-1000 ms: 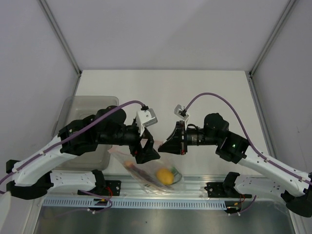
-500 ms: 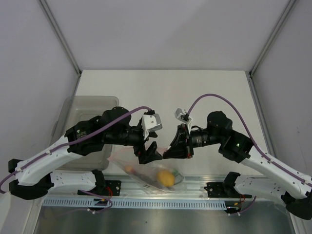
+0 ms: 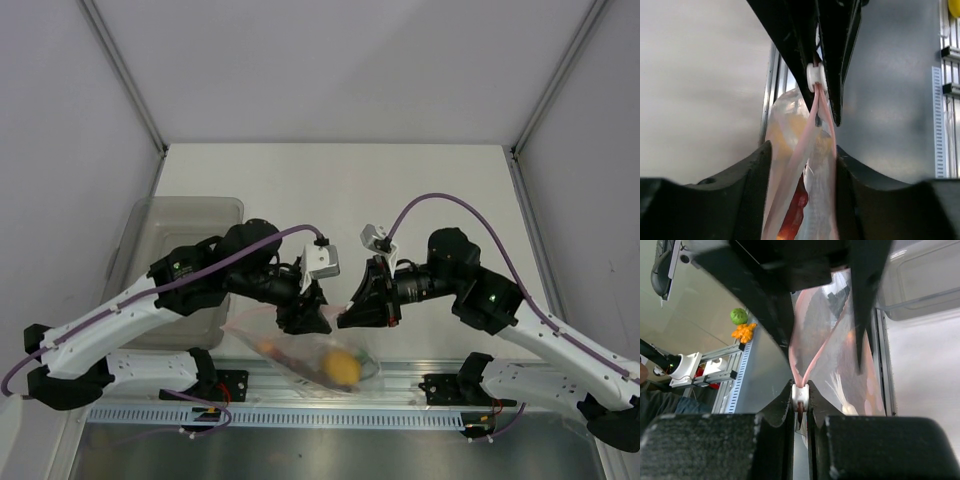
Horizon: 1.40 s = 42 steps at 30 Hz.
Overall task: Place the food in the zip-top bag and seal the zipper
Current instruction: Zip the zipper food storage bag at the center of the board.
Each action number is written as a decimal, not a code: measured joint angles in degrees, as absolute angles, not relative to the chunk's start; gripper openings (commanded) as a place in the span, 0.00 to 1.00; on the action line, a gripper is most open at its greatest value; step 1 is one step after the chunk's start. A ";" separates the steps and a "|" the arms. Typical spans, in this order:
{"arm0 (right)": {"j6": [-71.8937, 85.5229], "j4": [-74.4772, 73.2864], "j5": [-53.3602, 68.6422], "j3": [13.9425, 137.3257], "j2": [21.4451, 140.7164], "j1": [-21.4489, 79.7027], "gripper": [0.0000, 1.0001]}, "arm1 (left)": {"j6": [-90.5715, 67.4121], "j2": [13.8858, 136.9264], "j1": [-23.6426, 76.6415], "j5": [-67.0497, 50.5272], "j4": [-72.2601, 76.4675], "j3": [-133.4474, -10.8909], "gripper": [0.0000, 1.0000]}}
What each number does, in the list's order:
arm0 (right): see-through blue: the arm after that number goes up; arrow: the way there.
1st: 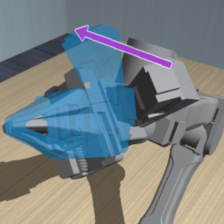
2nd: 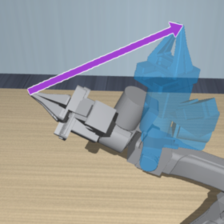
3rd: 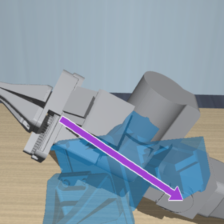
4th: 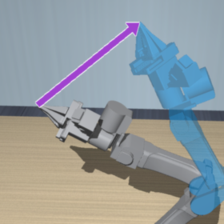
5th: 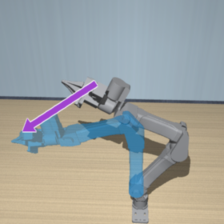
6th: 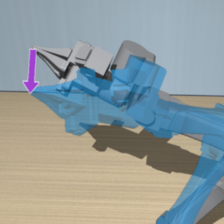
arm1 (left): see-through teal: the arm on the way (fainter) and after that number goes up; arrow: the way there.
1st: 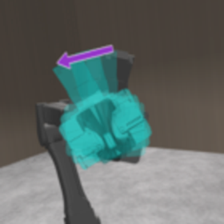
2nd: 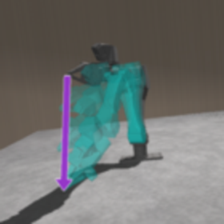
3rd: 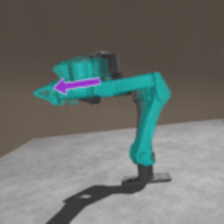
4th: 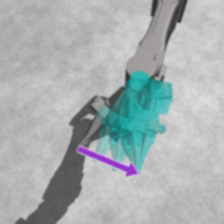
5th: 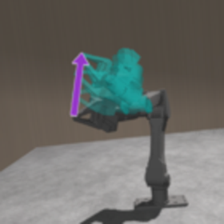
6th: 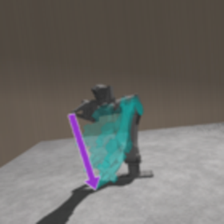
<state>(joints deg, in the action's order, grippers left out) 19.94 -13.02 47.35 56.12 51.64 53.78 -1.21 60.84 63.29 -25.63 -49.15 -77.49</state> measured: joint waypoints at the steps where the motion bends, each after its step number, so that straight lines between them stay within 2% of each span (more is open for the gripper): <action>1: 19.79 -13.02 47.24 56.18 51.66 53.76 0.00 | -1.65 61.10 63.02 -26.44 -49.43 -77.21 0.33; 3: 19.53 -13.04 46.98 56.25 51.75 53.76 0.00 | -2.44 61.23 62.33 -27.92 -49.76 -76.77 0.14; 4: 19.42 -13.04 46.85 56.29 51.83 53.76 0.07 | -2.61 61.21 61.93 -28.49 -49.89 -76.66 0.01; 7: 19.20 -13.50 45.43 56.40 52.14 53.76 0.16 | -3.60 61.10 60.99 -28.93 -49.98 -76.42 0.01; 14: 18.83 -13.80 42.63 56.07 51.68 53.65 0.16 | -5.93 59.83 59.44 -28.99 -47.83 -74.22 0.01; 16: 19.00 -13.63 42.52 55.90 51.33 53.60 0.23 | -6.20 59.44 59.44 -29.08 -47.66 -74.11 0.01; 19: 19.27 -13.43 42.52 55.81 51.05 53.58 0.25 | -6.55 58.70 59.29 -29.06 -47.70 -74.04 0.01; 20: 19.31 -13.34 42.52 55.66 50.96 53.54 0.25 | -6.59 58.39 59.20 -29.04 -47.70 -74.04 0.00; 22: 19.38 -13.30 42.52 55.18 50.76 53.52 0.17 | -6.63 57.82 59.05 -29.04 -47.70 -74.04 0.01; 24: 19.46 -13.15 42.44 54.74 50.72 53.52 0.03 | -6.66 57.41 59.00 -29.08 -47.72 -74.04 0.01; 25: 19.62 -12.97 42.37 54.57 50.72 53.49 0.00 | -6.68 57.30 59.00 -29.12 -47.72 -74.04 0.01; 30: 19.97 -12.84 40.32 54.43 50.50 53.49 0.00 | -6.68 57.25 58.94 -29.41 -47.70 -74.04 0.01; 31: 19.99 -12.86 39.75 54.43 50.41 53.49 0.00 | -6.66 57.25 58.92 -29.52 -47.70 -74.04 0.09; 32: 20.05 -12.86 39.22 54.43 50.28 53.49 0.00 | -6.61 57.28 58.89 -29.58 -47.68 -74.04 0.30; 33: 20.12 -12.84 38.74 54.43 50.17 53.49 0.00 | -6.44 57.30 58.89 -29.52 -47.62 -74.06 0.62; 36: 20.32 -12.86 37.95 54.43 49.91 53.39 0.00 | -7.60 57.45 58.83 -28.42 -47.66 -74.85 0.70; 42: 20.73 -12.84 37.95 54.41 49.82 53.39 0.00 | -11.16 58.94 57.60 -24.29 -45.91 -80.60 0.60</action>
